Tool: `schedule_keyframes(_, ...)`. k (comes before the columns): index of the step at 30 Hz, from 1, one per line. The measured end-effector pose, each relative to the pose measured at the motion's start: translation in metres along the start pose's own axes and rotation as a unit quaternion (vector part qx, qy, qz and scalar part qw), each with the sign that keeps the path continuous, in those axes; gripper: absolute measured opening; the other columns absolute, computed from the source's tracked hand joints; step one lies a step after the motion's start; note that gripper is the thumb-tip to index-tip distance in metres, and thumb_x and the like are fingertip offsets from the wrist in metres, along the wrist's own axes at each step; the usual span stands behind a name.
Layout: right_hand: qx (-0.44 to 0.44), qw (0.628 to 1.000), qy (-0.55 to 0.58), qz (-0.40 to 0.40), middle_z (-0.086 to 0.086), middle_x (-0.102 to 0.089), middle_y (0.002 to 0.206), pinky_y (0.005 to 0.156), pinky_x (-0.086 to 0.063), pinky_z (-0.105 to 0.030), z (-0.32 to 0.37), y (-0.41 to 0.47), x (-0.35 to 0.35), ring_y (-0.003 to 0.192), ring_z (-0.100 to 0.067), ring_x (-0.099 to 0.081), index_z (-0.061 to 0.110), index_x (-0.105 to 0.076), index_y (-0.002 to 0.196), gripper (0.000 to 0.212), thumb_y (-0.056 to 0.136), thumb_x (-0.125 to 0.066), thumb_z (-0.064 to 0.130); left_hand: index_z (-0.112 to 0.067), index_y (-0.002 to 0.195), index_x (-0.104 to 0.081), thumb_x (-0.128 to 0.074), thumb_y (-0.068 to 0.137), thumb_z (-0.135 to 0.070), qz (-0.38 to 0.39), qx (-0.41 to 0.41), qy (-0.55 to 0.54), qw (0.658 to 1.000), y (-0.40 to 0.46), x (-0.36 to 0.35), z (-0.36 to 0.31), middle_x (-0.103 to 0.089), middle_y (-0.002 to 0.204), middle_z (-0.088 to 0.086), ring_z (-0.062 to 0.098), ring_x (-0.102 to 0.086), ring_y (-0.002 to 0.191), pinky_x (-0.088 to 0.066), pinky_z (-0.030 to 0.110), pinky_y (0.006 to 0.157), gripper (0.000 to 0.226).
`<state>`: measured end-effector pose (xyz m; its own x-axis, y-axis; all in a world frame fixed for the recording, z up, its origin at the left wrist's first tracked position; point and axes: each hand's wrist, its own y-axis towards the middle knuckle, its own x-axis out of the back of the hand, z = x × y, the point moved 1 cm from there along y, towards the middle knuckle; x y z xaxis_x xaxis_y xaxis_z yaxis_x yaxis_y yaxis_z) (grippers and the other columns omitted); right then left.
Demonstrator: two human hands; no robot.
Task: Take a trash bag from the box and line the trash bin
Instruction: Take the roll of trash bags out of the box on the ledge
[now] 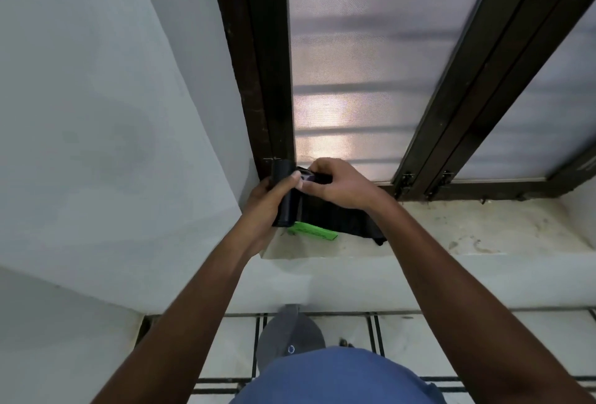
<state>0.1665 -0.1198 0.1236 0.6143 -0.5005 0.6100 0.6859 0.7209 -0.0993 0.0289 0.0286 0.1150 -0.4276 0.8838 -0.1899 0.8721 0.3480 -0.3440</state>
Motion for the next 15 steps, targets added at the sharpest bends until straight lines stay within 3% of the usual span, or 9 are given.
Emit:
schedule_keyframes(3,-0.002,1.0,0.008,-0.001,0.0,-0.072,0.084,0.072,-0.055,-0.038,-0.005,0.0,0.002,0.076,-0.017,-0.067,0.021,-0.07,0.092,0.058,0.078,-0.074,0.078,-0.022,0.141,-0.072,-0.074,0.101,-0.046,0.008,-0.007,-0.018,1.0,-0.002,0.002,0.0,-0.079,0.133,0.007,0.026,-0.076,0.123,-0.063,0.041,0.099,0.047)
schedule_keyframes(8,-0.005,1.0,-0.004,-0.016,-0.004,-0.076,0.091,0.078,-0.062,-0.048,-0.019,0.004,0.01,0.082,-0.026,-0.072,0.024,-0.069,0.094,0.034,0.091,-0.081,0.056,-0.021,0.134,-0.076,-0.063,0.106,-0.049,-0.034,0.022,-0.048,0.998,0.0,0.0,0.001,-0.082,0.125,0.007,0.028,-0.077,0.119,-0.06,0.048,0.106,0.042)
schedule_keyframes(10,-0.009,1.0,-0.019,-0.015,-0.001,-0.075,0.09,0.08,-0.06,-0.046,-0.023,0.005,0.013,0.082,-0.023,-0.07,0.025,-0.069,0.093,0.03,0.094,-0.083,0.051,-0.021,0.134,-0.076,-0.061,0.106,-0.053,-0.042,0.031,-0.054,0.997,0.001,0.001,0.001,-0.083,0.124,0.006,0.027,-0.079,0.116,-0.058,0.051,0.109,0.045)
schedule_keyframes(15,-0.027,0.999,-0.025,-0.009,0.0,-0.079,0.091,0.077,-0.059,-0.038,-0.022,0.0,0.014,0.088,-0.023,-0.077,0.024,-0.073,0.093,0.045,0.083,-0.087,0.066,-0.02,0.138,-0.073,-0.071,0.1,-0.058,-0.007,0.006,-0.015,1.0,-0.001,-0.001,0.0,-0.082,0.127,0.004,0.024,-0.078,0.119,-0.061,0.045,0.105,0.055)
